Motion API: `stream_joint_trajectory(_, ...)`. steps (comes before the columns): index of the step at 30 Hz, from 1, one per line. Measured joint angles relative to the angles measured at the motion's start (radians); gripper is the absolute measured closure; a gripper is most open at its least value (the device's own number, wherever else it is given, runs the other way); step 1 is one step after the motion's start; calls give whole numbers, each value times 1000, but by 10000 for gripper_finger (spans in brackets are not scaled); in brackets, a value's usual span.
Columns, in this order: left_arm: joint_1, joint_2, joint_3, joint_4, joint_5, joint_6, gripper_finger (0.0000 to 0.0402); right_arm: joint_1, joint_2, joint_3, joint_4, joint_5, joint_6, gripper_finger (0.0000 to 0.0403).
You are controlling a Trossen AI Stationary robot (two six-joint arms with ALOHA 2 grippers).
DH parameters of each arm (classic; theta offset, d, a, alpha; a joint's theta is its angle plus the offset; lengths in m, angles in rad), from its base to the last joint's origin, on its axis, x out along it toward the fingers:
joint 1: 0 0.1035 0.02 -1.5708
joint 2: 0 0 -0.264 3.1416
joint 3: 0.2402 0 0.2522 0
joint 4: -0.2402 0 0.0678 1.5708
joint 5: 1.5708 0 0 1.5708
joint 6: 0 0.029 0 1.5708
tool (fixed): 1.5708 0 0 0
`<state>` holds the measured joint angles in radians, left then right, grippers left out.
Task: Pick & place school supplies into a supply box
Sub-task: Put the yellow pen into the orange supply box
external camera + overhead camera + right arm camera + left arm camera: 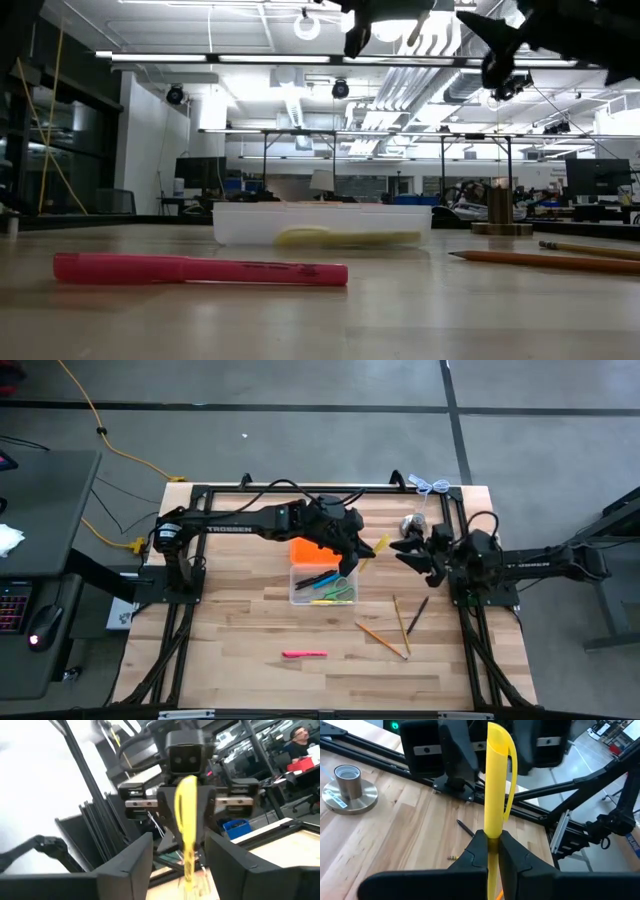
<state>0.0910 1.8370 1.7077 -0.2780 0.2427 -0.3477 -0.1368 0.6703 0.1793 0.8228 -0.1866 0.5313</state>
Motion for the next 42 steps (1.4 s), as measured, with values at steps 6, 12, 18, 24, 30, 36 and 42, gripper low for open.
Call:
stream_joint_trajectory(6,0,-1,0,-4,-2,2,356,0,112,155,-120,-43,-121,217)
stream_joint_trajectory(12,0,-2,0,-14,-10,2,356,0,176,240,-202,-68,-157,203)
stream_joint_trajectory(18,0,-2,0,-13,-10,2,356,0,219,262,-199,-93,-149,196)
stream_joint_trajectory(24,0,-2,0,-13,-10,2,356,0,223,262,-208,-47,-148,204)
stream_joint_trajectory(30,0,-2,0,-13,-10,2,356,0,223,262,-217,-31,-155,245)
stream_joint_trajectory(36,0,-2,0,-13,-8,3,356,0,223,262,-221,-29,-174,302)
stream_joint_trajectory(42,0,-2,0,-12,-6,4,356,0,223,262,-223,-29,-177,358)
